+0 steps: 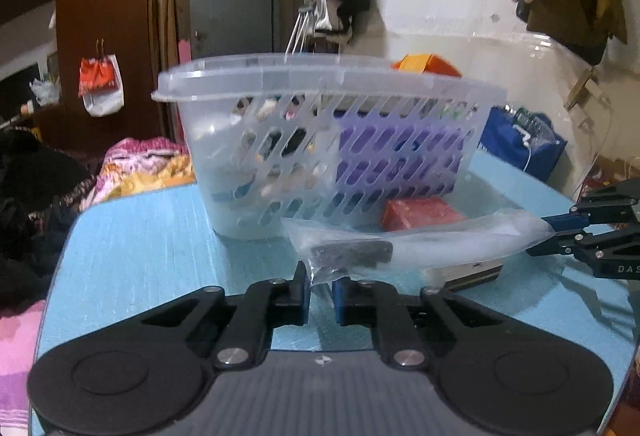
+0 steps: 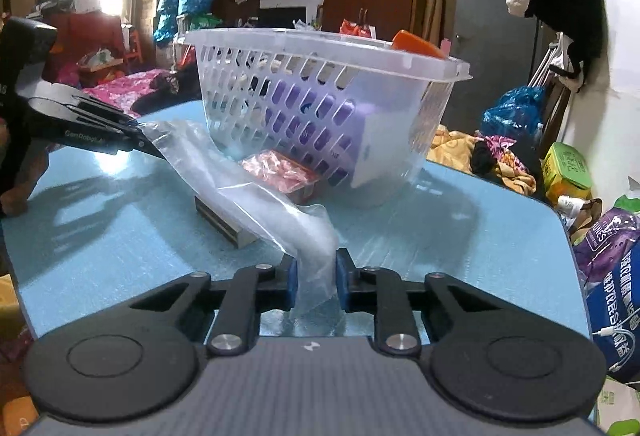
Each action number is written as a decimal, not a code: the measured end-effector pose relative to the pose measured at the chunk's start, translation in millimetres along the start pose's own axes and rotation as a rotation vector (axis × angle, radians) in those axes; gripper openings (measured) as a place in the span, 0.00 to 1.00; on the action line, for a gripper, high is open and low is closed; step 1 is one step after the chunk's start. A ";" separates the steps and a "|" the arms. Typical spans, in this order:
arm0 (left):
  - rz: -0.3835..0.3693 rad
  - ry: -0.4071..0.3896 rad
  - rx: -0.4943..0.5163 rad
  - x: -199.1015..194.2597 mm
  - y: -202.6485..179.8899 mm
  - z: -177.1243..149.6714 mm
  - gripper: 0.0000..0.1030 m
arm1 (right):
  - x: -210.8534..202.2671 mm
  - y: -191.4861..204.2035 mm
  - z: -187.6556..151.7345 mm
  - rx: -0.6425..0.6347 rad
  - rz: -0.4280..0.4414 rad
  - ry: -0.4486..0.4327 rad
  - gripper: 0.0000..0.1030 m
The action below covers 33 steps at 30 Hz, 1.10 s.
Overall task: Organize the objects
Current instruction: 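Carry the plastic bag over the basket with both tools and release it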
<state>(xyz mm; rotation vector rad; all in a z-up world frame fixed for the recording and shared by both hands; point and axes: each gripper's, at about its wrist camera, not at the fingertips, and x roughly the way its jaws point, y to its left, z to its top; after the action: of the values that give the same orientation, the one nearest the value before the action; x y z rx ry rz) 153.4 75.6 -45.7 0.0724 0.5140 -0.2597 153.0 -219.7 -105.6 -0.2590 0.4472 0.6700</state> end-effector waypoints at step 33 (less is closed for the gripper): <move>0.062 -0.368 -0.040 -73.8 -12.1 32.5 0.11 | -43.6 -3.0 55.8 -0.020 -0.039 -0.236 0.20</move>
<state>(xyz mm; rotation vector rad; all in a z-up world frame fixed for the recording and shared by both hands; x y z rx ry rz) 103.8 76.3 19.0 0.0009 0.1501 -0.1964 142.2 -224.8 -35.7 -0.2040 0.2088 0.6583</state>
